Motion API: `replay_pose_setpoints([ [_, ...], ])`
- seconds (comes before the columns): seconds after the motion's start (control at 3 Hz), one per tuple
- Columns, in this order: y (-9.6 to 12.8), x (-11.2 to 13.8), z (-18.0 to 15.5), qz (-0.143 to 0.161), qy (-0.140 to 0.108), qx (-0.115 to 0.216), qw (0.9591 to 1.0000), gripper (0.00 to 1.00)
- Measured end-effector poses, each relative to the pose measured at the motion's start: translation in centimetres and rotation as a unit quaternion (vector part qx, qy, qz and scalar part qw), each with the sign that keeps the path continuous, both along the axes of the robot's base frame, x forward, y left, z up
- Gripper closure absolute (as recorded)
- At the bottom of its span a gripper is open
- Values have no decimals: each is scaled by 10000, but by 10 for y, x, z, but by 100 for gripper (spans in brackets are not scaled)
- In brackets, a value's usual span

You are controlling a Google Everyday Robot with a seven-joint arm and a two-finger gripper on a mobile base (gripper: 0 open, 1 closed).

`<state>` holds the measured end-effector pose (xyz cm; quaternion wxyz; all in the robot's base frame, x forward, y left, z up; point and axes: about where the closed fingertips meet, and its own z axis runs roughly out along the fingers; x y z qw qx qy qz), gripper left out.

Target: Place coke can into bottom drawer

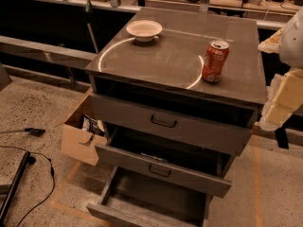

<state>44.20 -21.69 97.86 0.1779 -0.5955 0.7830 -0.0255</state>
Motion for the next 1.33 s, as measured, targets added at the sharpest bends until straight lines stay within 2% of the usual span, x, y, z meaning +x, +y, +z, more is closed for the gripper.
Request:
replay_pose_setpoints([
  [0.33, -19, 16, -2, -410, -276, 607, 9969, 0],
  [0.67, -39, 51, -1, -810, -759, 1514, 9822, 0],
  [1.0, -51, 88, -6, -972, -1138, 2460, 9576, 0],
  [1.33, -50, 124, -22, -1015, -1387, 3217, 9311, 0],
])
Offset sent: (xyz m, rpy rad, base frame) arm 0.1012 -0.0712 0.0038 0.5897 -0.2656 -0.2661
